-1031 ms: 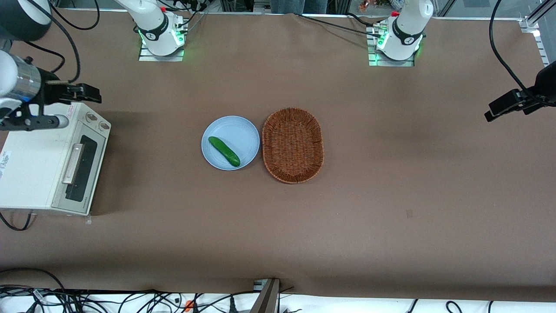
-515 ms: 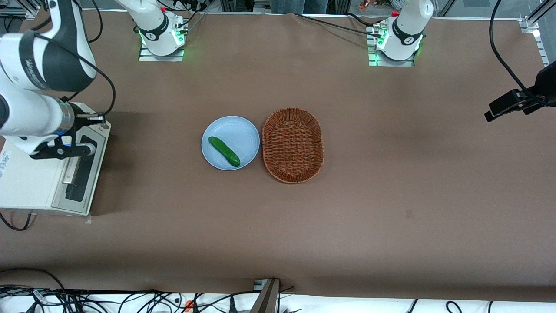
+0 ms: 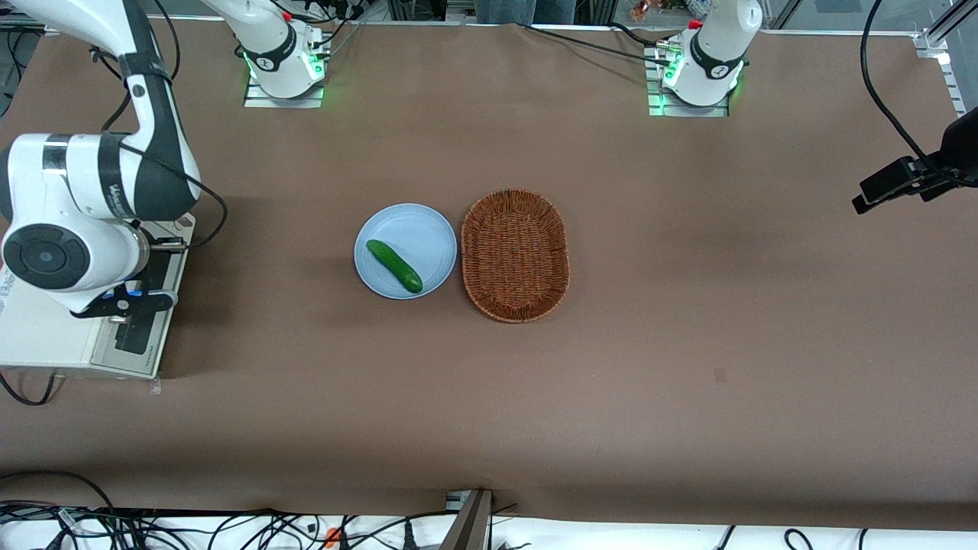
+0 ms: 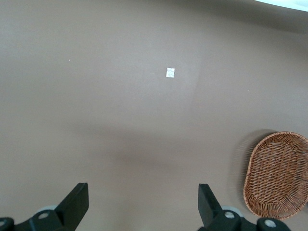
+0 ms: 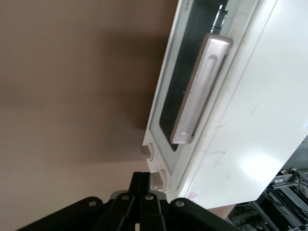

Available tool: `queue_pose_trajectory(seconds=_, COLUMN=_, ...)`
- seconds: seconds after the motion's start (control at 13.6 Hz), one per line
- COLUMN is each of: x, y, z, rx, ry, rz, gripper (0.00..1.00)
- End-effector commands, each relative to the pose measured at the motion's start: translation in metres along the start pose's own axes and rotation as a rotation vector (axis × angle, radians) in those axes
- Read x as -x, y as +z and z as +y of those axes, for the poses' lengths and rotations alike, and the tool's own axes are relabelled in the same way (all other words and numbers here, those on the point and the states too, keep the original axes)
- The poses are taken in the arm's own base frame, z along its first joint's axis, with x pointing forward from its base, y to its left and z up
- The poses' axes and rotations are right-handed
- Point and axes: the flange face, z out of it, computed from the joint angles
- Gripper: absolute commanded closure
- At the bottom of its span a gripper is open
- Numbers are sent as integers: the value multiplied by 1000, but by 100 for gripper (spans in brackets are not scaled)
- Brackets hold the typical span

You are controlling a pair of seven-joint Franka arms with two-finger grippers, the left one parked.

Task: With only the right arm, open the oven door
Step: 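Move the right gripper down to the toaster oven's door handle, then hook the right gripper onto the silver door handle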

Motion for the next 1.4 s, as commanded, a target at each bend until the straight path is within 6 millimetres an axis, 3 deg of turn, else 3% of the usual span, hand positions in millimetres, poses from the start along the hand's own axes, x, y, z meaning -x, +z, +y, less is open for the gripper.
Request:
queue_pose_trajectory(seconds=0.0, x=-11, y=15, z=15, rx=47, ry=2, rz=-1, gripper=100)
queue_pose_trajectory(seconds=0.44, x=-33, y=42, z=25, rx=100, ry=-1, rz=8, gripper=100)
queue_pose_trajectory(seconds=0.81, x=-39, y=53, z=42, rx=108, ry=-27, rz=22, gripper=100)
queue_pose_trajectory(seconds=1.33, x=-44, y=56, z=36, rx=112, ry=-35, rz=28, gripper=100)
